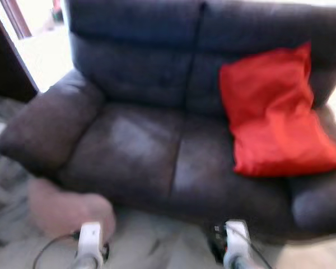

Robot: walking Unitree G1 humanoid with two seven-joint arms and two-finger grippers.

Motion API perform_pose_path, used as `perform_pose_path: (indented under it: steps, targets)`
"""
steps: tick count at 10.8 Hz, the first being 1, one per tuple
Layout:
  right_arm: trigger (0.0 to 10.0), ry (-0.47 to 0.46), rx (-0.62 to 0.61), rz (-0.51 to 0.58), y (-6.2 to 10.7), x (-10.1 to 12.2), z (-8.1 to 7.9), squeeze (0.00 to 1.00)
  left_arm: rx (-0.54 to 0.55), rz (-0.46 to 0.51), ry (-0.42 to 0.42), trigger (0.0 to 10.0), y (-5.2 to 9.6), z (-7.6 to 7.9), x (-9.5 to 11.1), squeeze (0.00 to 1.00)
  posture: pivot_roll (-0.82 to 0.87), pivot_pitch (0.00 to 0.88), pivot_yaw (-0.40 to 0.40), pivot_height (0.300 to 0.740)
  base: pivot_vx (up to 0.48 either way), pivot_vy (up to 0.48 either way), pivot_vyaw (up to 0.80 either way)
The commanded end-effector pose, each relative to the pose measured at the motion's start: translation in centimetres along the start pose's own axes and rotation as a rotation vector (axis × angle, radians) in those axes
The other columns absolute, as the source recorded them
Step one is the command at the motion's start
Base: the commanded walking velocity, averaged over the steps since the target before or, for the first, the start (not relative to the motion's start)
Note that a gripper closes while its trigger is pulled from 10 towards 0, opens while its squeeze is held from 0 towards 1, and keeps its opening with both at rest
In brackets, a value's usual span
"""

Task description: Move the pillow to the sofa from floor

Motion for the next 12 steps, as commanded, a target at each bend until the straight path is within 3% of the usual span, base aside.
perform_pose_path:
  steps: [1,12]
  targets:
    - [10.0,-0.007,0.003,-0.001,-0.03,0.02,-0.11,0.00,0.008,-0.017,-0.005,10.0,0.10,-0.49,-0.49,0.00,0.13,0.117,-0.050,0.740,0.000,0.330,0.00]
    - [10.0,0.003,-0.003,-0.005,0.12,-0.16,0.43,0.00,-0.002,-0.022,-0.010,10.0,0.16,0.19,-0.73,0.00,0.14,0.110,-0.050,0.740,0.000,0.329,0.00]
Point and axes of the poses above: a point about 5 cm out from each wrist's last joint towards the gripper, its own y axis pointing back from the gripper into the wrist, its own x axis along the axis of the wrist's last joint, z = x × y, the point moved 1 cm from there along -y, pointing out of the wrist towards the gripper, and after that the axes turned 5 degrees about -y, right-handed, at the moved point
